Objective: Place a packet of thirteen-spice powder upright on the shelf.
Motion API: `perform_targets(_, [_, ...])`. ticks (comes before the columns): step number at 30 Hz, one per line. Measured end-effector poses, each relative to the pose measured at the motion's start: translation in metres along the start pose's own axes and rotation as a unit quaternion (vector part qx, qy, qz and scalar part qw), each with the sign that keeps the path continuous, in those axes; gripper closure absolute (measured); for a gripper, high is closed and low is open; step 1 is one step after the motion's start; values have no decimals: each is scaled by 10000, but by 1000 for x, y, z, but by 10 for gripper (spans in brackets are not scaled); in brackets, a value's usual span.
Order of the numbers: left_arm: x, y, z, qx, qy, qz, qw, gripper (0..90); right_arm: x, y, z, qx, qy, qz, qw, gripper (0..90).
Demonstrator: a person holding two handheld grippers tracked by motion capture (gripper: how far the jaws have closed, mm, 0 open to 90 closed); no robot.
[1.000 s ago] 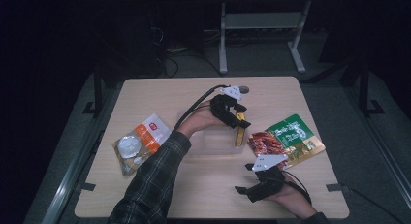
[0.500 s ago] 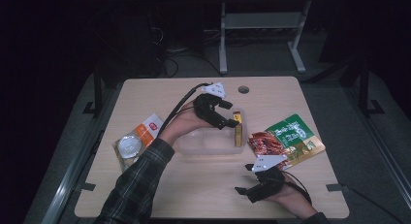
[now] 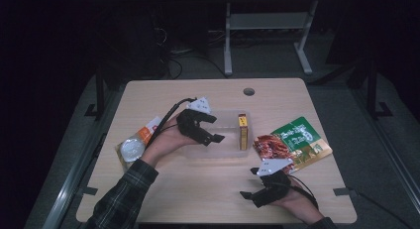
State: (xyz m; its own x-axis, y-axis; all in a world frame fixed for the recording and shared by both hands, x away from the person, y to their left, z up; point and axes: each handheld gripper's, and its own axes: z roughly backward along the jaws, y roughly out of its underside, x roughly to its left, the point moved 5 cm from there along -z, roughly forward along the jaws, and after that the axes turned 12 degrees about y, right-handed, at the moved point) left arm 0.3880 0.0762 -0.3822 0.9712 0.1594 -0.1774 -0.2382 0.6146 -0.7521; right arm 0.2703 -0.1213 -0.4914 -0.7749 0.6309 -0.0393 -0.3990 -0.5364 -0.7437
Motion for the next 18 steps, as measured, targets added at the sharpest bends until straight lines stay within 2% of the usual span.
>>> perform_targets(2, [-6, 12, 4, -5, -44, 63, 10000, 229, 0, 0, 0, 10, 1, -15, 10000, 132])
perform_targets(4, [-9, 15, 6, -35, -62, 65, 10000, 229, 0, 0, 0, 14, 5, -20, 10000, 132])
perform_targets(5, [-16, 23, 9, -67, -65, 71, 9999, 229, 0, 0, 0, 34, 12, -25, 10000, 132])
perform_targets(7, [-18, 26, 10, -77, -96, 75, 9999, 230, 0, 0, -1, 38, 17, -26, 10000, 132])
perform_targets(9, [-24, 39, 14, -202, -110, 176, 9996, 230, 0, 0, -1, 57, 15, -58, 10000, 132])
perform_targets(11, [-26, 44, 15, -189, -139, 158, 9996, 230, 0, 0, -1, 56, 21, -58, 10000, 132])
perform_targets(12, [-30, 52, 17, -184, -184, 155, 9995, 230, 0, 0, -1, 49, 28, -47, 10000, 132])
perform_targets(14, [-32, 56, 18, -225, -211, 175, 9994, 230, 0, 0, -1, 59, 26, -60, 10000, 132])
perform_targets(15, [-36, 65, 18, -253, -236, 199, 9992, 230, 0, 0, -1, 65, 30, -63, 10000, 132])
perform_targets(16, [-36, 65, 18, -253, -236, 199, 9992, 230, 0, 0, -1, 65, 30, -63, 10000, 132])
perform_targets(18, [-40, 75, 19, -283, -237, 262, 9990, 230, 0, 1, -1, 72, 41, -64, 9999, 132])
